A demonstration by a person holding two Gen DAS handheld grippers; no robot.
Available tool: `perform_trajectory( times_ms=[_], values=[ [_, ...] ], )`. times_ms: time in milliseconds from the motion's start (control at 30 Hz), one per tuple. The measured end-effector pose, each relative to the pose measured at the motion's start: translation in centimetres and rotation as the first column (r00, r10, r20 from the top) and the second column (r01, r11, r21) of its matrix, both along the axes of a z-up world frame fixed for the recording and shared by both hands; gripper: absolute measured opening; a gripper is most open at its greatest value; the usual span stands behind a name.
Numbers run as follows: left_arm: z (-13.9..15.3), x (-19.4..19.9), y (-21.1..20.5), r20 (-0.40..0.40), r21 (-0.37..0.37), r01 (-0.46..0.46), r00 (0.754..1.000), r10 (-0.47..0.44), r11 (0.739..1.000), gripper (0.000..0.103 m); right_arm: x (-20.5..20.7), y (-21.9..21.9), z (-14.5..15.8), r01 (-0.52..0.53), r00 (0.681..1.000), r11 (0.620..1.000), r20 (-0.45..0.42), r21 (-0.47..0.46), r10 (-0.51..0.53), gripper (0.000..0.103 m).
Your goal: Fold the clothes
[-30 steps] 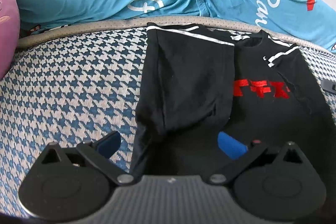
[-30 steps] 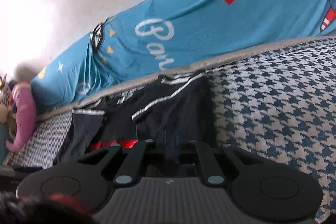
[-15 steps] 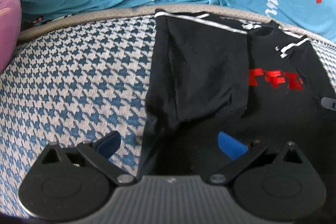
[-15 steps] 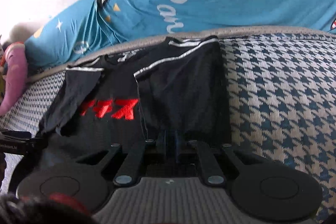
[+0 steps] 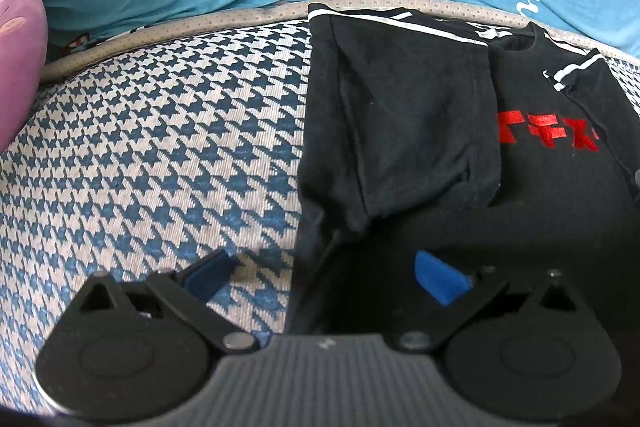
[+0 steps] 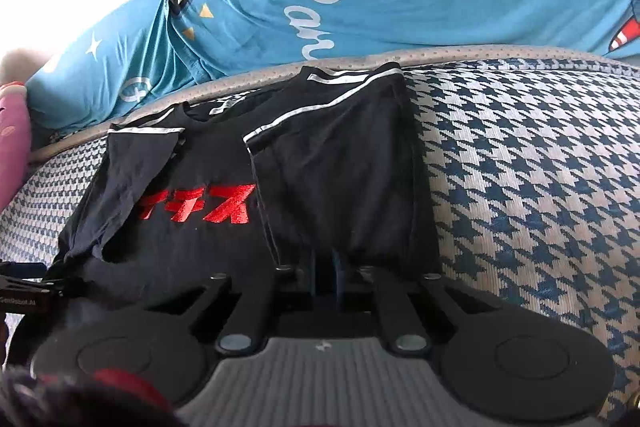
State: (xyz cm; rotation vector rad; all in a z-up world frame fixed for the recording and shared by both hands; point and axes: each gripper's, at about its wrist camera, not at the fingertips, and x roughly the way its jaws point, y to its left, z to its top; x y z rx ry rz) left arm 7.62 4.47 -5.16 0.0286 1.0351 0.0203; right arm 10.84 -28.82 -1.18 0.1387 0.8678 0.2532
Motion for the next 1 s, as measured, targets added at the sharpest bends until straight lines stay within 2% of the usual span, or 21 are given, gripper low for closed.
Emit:
perform_trajectory(
  times_ms=[33,100,133,500,1000],
  values=[
    [0.0,-0.1,0.0,0.000,-0.001,-0.003,1.000,0.003,1.000,0.103,-0.1,0.1,0.1,0.006,1.000,1.000,-0.001,-0.002,-0.006,0.011],
    [0.2,-0.2,-0.1,-0.001,-0.003,-0.010,1.000,0.010,1.000,0.103,-0.2,0.3,0.2,0.017,1.000,1.000,-0.003,-0.005,-0.017,0.020],
    [0.3,-0.3,-0.1,0.000,-0.001,-0.010,1.000,0.010,1.000,0.103,-0.4,0.4,0.4,0.015,1.000,1.000,-0.004,-0.004,-0.015,0.021],
    [2.8,-3.3,-0.8,0.043,-0.012,0.020,0.999,-0.019,1.000,0.103,-4.0,1.6,3.8,0.004,1.000,0.999,0.017,0.044,-0.005,0.021],
    [2.7,-5.1,-2.1,0.045,0.024,0.059,0.997,-0.060,0.998,0.103,-7.3,2.2,2.8,-0.019,0.998,1.000,-0.054,0.013,0.020,0.022]
  ],
)
